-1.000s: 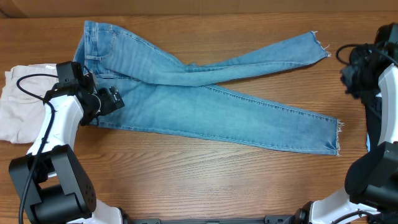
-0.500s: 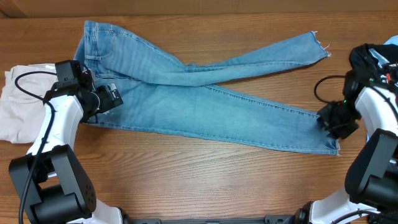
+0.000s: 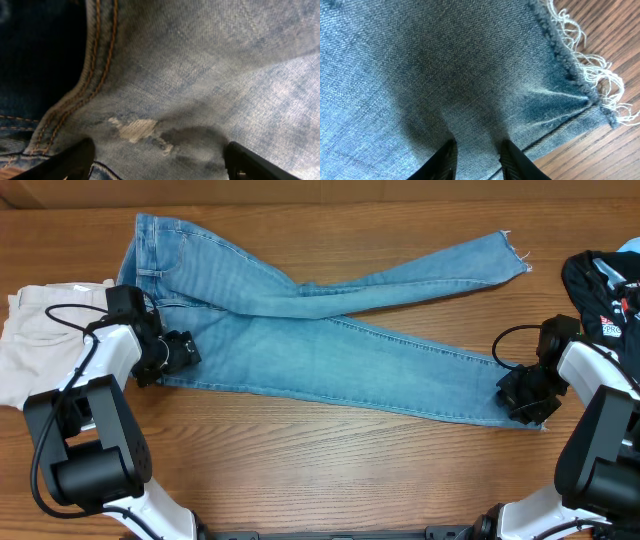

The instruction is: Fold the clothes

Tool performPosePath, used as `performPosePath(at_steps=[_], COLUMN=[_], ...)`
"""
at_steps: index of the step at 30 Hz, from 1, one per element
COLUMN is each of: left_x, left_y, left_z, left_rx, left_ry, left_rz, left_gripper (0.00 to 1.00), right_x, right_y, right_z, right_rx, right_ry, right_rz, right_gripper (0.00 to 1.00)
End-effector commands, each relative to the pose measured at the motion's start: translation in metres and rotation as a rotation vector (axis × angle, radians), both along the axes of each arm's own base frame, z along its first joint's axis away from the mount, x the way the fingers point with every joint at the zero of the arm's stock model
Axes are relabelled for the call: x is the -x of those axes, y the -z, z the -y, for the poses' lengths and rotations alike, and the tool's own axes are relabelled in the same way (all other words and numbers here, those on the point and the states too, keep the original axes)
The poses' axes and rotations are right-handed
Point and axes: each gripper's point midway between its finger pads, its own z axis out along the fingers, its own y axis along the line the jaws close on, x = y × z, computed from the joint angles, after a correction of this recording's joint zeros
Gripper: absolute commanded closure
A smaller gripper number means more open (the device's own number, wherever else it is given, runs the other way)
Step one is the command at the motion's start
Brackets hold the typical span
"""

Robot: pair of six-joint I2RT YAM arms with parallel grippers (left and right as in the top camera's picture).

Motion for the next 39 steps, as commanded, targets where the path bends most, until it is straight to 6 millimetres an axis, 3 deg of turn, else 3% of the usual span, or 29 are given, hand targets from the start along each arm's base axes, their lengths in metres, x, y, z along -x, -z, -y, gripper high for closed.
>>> performPosePath(at_steps=[1,4,10,19,22,25,29,33,34,36,37,39], left_x=[0.041,0.070,0.115,0.158,0.146,0.121,0.080,0.046,0.037,0.023,0.017,0.010], left_y=[0.045,0.050,0.040,0.039,0.029,0.005,-0.045,-0.096,-0.108,-0.122,-0.126,-0.126], left_z=[0.013,0.019,0.030,0.041,0.038,0.036,0.031,0.032,0.033,0.034,0.034,0.032], left_rx=[0.058,0.084,0.113,0.137,0.124,0.118,0.093,0.085,0.083,0.082,0.081,0.073], left_ry=[-0.009,-0.081,-0.159,-0.136,-0.113,-0.112,-0.101,-0.048,-0.031,0.003,0.009,0.016], left_rz=[-0.201,-0.335,-0.529,-0.649,-0.563,-0.402,-0.122,0.152,0.219,0.312,0.340,0.360], left_gripper=[0.17,0.17,0.16,0.18,0.20,0.18,0.10,0.00,0.02,0.16,0.25,0.32], right_x=[0.015,0.021,0.033,0.034,0.023,0.006,-0.018,-0.043,-0.047,-0.054,-0.058,-0.067], right_y=[0.008,0.008,0.009,-0.003,-0.013,-0.032,-0.072,-0.111,-0.117,-0.127,-0.130,-0.133], right_z=[0.014,0.032,0.063,0.087,0.085,0.084,0.083,0.064,0.057,0.043,0.034,0.018], right_rx=[0.060,0.088,0.080,0.067,0.033,0.013,0.037,0.042,0.044,0.050,0.052,0.043], right_ry=[0.008,0.059,0.196,0.289,0.282,0.258,0.184,0.072,0.031,-0.039,-0.082,-0.168], right_rz=[-0.048,-0.051,-0.027,0.004,0.035,0.098,0.223,0.359,0.381,0.410,0.423,0.445], right_gripper=[0.67,0.67,0.67,0.67,0.67,0.67,0.66,0.63,0.63,0.63,0.64,0.64])
